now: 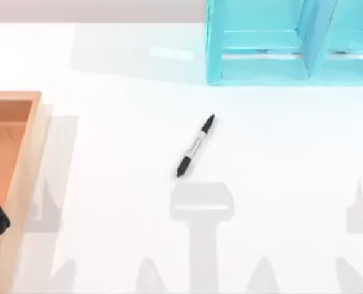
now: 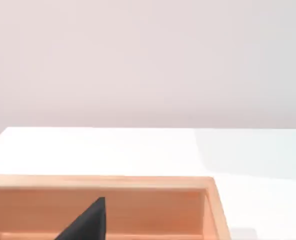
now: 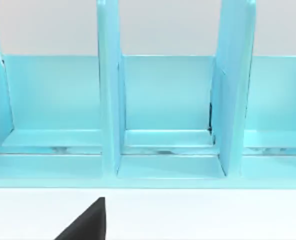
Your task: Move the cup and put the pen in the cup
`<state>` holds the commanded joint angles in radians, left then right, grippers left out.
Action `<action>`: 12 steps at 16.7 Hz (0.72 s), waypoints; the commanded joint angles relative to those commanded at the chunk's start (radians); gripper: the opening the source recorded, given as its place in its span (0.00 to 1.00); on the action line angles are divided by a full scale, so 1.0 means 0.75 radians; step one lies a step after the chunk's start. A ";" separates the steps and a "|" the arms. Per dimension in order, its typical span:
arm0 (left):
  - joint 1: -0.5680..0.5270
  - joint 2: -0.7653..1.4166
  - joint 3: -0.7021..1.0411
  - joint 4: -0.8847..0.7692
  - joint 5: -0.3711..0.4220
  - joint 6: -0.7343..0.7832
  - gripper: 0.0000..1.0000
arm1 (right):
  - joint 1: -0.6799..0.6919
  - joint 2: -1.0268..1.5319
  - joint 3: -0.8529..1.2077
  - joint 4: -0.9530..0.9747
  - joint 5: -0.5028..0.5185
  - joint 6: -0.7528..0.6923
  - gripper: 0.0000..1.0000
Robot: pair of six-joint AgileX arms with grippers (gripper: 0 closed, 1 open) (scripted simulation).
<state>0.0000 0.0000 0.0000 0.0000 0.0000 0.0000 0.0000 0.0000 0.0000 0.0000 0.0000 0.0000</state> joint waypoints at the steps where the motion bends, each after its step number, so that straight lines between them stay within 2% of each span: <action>1: 0.000 0.000 0.000 0.000 0.000 0.000 1.00 | 0.000 0.000 0.000 0.000 0.000 0.000 1.00; 6: 0.020 0.137 0.118 -0.115 0.000 0.022 1.00 | 0.000 0.000 0.000 0.000 0.000 0.000 1.00; 12: 0.080 0.727 0.627 -0.529 0.012 0.094 1.00 | 0.000 0.000 0.000 0.000 0.000 0.000 1.00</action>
<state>0.0600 0.5453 0.4704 -0.3967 0.0091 0.0702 0.0000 0.0000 0.0000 0.0000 0.0000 0.0000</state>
